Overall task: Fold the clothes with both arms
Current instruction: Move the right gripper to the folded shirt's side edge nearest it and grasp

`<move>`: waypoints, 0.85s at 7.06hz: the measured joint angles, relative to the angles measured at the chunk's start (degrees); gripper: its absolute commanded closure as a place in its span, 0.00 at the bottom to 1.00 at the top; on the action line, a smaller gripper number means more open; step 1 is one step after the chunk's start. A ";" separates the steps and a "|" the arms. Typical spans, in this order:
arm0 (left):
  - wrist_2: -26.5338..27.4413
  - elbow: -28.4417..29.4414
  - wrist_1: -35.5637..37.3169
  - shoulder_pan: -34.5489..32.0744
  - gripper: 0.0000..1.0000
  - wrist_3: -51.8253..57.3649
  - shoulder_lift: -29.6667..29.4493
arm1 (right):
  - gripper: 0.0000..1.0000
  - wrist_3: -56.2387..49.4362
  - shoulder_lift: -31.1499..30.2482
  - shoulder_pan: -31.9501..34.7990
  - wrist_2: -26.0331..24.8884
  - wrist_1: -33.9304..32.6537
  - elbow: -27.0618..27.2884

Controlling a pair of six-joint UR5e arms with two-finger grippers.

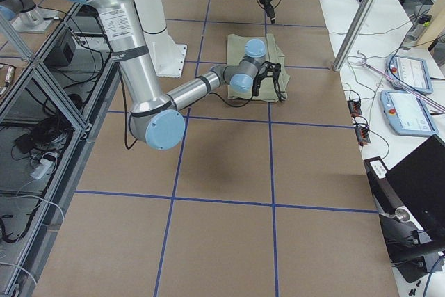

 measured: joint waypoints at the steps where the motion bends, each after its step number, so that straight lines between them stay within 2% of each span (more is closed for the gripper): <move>1: 0.01 -0.11 0.01 0.04 0.00 -0.08 0.01 | 0.01 0.51 -2.54 -3.07 -2.25 -0.13 2.14; 4: 0.07 -0.44 -0.03 0.13 0.00 -0.24 0.03 | 0.05 0.82 -4.18 -8.57 -6.80 -0.50 1.98; 6: 0.10 -0.48 -0.06 0.19 0.00 -0.27 0.06 | 0.62 0.83 -3.92 -9.80 -7.07 -0.52 1.44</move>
